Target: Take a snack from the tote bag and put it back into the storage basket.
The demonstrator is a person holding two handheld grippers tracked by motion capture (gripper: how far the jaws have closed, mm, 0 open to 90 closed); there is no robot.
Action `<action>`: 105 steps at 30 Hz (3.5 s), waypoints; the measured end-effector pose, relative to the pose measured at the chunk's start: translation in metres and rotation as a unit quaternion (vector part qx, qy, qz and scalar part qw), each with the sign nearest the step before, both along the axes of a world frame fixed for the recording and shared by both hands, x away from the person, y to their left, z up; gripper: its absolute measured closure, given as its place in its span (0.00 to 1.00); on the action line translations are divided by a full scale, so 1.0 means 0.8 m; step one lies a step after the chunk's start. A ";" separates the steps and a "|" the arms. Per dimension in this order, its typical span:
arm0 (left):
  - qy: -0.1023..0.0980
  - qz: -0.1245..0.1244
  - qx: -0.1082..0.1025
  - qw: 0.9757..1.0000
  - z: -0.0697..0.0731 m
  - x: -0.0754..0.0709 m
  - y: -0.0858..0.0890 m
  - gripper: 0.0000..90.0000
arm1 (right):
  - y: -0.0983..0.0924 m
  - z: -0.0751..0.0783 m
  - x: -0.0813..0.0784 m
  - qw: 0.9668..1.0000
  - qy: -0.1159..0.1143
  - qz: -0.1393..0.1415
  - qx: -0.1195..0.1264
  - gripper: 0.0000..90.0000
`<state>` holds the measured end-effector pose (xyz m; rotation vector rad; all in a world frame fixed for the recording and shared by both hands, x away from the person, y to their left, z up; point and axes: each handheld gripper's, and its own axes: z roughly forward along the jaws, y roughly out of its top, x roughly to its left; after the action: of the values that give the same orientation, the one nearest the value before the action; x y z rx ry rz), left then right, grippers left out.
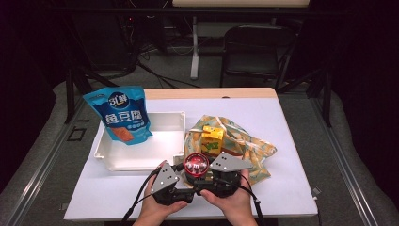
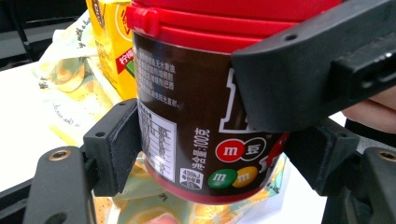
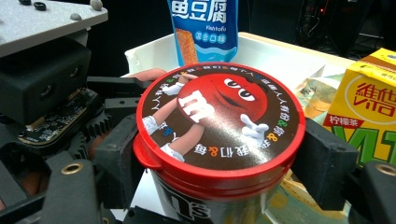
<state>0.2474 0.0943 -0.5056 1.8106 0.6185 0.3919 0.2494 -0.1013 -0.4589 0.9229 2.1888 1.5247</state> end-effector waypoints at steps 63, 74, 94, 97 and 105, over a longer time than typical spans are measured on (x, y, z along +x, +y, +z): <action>0.031 0.121 -0.026 0.992 -0.040 0.080 0.121 0.29 | -0.069 0.008 0.017 0.998 -0.012 -0.050 0.048 0.25; 0.059 0.125 0.004 0.990 -0.057 0.100 0.119 0.29 | -0.072 0.005 0.020 0.997 -0.007 -0.055 0.049 0.26; 0.108 0.141 0.065 0.982 -0.074 0.115 0.108 0.29 | -0.077 0.001 0.021 0.997 -0.005 -0.067 0.048 0.27; 0.115 0.134 0.077 0.981 -0.074 0.116 0.106 0.29 | -0.077 0.001 0.021 0.996 -0.005 -0.068 0.049 0.27; 0.125 0.135 0.094 0.978 -0.075 0.117 0.103 0.28 | -0.077 -0.002 0.022 0.996 -0.004 -0.071 0.048 0.28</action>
<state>0.3410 0.1768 -0.5653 1.9786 1.0388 0.4185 0.2666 -0.1625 -0.4601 1.0754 2.0132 1.5739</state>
